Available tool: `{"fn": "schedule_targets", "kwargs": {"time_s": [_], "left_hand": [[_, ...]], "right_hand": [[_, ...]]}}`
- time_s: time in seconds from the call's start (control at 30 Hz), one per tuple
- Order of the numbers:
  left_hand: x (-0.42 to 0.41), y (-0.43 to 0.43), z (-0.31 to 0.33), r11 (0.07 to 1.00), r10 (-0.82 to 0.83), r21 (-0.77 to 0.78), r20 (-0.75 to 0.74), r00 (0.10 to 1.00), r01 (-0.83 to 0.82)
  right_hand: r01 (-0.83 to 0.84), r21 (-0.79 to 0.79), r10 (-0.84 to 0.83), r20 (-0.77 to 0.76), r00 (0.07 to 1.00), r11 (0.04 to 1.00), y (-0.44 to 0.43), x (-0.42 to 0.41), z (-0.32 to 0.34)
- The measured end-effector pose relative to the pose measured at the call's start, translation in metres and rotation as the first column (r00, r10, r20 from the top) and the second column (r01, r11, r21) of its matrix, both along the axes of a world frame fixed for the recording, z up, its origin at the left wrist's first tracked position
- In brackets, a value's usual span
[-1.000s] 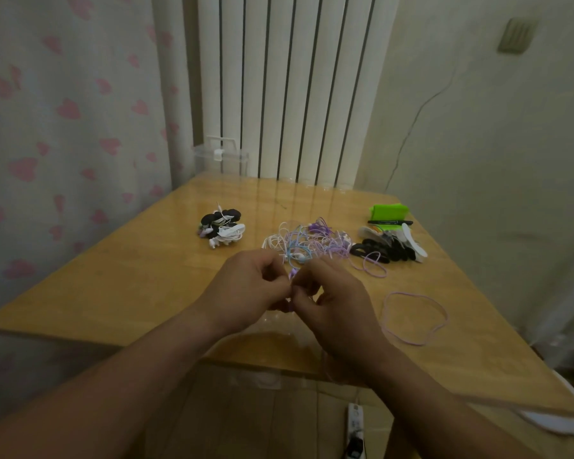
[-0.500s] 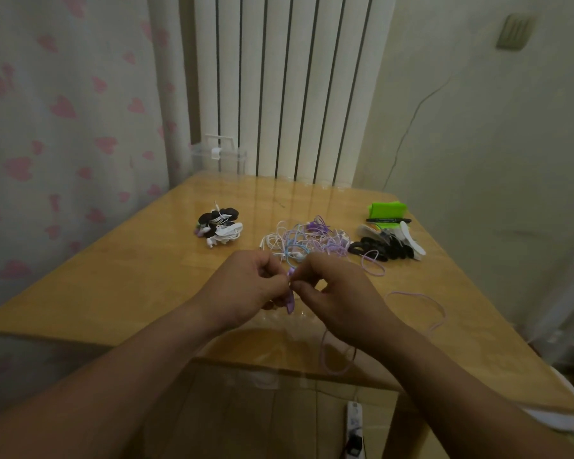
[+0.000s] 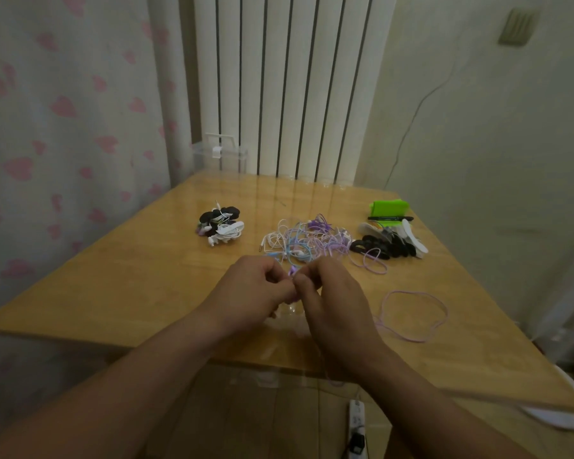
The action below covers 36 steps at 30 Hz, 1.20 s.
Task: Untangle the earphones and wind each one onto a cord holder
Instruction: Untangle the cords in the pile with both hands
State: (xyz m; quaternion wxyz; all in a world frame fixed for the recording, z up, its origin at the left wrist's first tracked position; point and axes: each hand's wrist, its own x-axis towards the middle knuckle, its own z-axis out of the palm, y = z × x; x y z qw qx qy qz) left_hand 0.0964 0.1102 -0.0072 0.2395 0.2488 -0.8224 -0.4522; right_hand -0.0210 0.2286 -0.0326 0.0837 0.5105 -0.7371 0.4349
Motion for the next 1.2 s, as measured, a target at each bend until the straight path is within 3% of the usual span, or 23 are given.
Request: {"fn": "schedule_targets", "kwargs": {"time_s": [0.07, 0.17, 0.23, 0.4, 0.67, 0.93, 1.0, 1.07, 1.2], "left_hand": [[0.001, 0.002, 0.002, 0.997, 0.004, 0.077, -0.015, 1.000, -0.003], [0.001, 0.006, 0.006, 0.956, 0.007, 0.294, -0.095, 0.995, 0.022], [0.001, 0.008, 0.007, 0.925, 0.025, 0.379, -0.142, 0.990, 0.031], [0.002, 0.004, -0.004, 0.974, 0.056, 0.228, -0.153, 0.987, -0.020], [0.003, 0.001, -0.010, 0.995, 0.087, -0.022, -0.194, 0.977, -0.093], [0.005, 0.006, -0.014, 0.995, 0.077, -0.045, -0.172, 0.982, -0.086], [0.006, 0.007, -0.013, 0.997, 0.063, -0.029, -0.184, 0.981, -0.069], [0.005, 0.008, -0.010, 0.999, 0.034, 0.009, -0.207, 0.978, -0.033], [0.002, 0.011, -0.006, 0.998, -0.001, 0.058, -0.247, 0.969, 0.016]], "right_hand": [[-0.047, -0.034, 0.051, 0.149, 0.988, 0.998, 0.000, 0.000, 0.001], [-0.126, -0.105, 0.159, 0.415, 0.896, 0.986, -0.001, 0.001, 0.004], [-0.150, -0.133, 0.196, 0.473, 0.859, 0.980, 0.000, -0.001, 0.003], [-0.207, -0.066, 0.214, 0.457, 0.864, 0.976, 0.004, -0.003, 0.002], [-0.249, 0.023, 0.243, 0.152, 0.958, 0.968, 0.009, 0.005, 0.007], [-0.123, 0.055, 0.130, -0.160, 0.978, 0.991, 0.006, 0.002, -0.002], [-0.128, 0.041, 0.131, -0.095, 0.987, 0.991, 0.006, 0.001, -0.003], [-0.155, -0.003, 0.154, 0.105, 0.982, 0.988, 0.007, 0.001, 0.000], [-0.191, -0.090, 0.211, 0.482, 0.851, 0.977, 0.011, 0.003, 0.004]]}}
